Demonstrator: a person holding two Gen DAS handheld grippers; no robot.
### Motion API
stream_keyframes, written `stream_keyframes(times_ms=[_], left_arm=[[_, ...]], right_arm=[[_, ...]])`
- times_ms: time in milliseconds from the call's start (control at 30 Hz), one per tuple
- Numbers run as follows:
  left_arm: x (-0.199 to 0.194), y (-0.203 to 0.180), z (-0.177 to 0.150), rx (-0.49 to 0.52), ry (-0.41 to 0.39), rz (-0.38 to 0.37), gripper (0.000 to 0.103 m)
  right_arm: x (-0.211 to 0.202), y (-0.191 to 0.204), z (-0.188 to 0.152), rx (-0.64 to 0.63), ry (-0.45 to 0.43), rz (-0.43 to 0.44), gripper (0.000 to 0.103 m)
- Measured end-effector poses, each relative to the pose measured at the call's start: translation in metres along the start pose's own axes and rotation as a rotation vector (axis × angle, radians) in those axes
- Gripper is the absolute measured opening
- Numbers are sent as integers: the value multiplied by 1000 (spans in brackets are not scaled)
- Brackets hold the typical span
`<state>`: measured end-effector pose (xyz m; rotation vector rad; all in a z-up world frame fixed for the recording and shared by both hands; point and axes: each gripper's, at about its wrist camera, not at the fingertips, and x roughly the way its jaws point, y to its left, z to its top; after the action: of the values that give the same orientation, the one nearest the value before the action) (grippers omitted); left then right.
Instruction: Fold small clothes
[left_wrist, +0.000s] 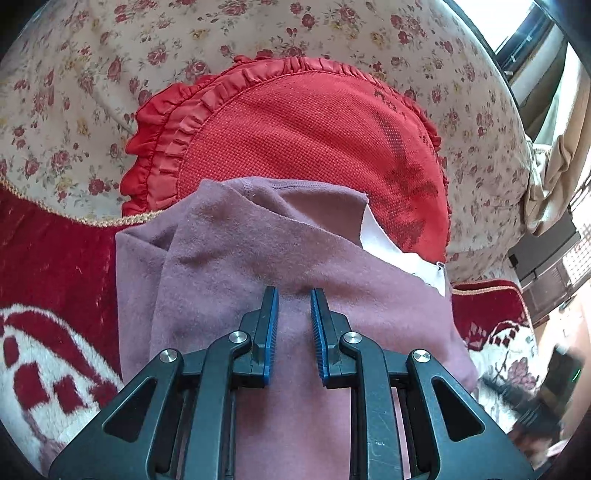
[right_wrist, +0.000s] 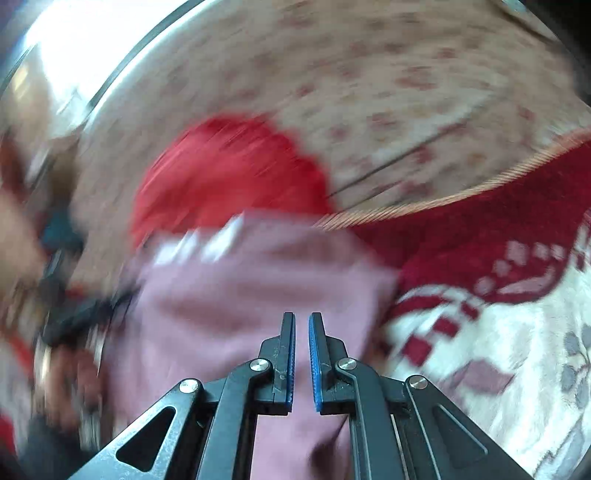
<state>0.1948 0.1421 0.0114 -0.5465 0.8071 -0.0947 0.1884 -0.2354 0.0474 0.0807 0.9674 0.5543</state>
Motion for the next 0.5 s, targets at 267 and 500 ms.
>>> stream_keyframes(times_ms=[267,500], left_arm=[[-11,4,-7,-20,3,-22,17],[-30,-6,-28,39,35,13,17]], right_arm=[[14,-19,-19,43,47,-163,2],[11,21,-56,-91,141,-255,8]])
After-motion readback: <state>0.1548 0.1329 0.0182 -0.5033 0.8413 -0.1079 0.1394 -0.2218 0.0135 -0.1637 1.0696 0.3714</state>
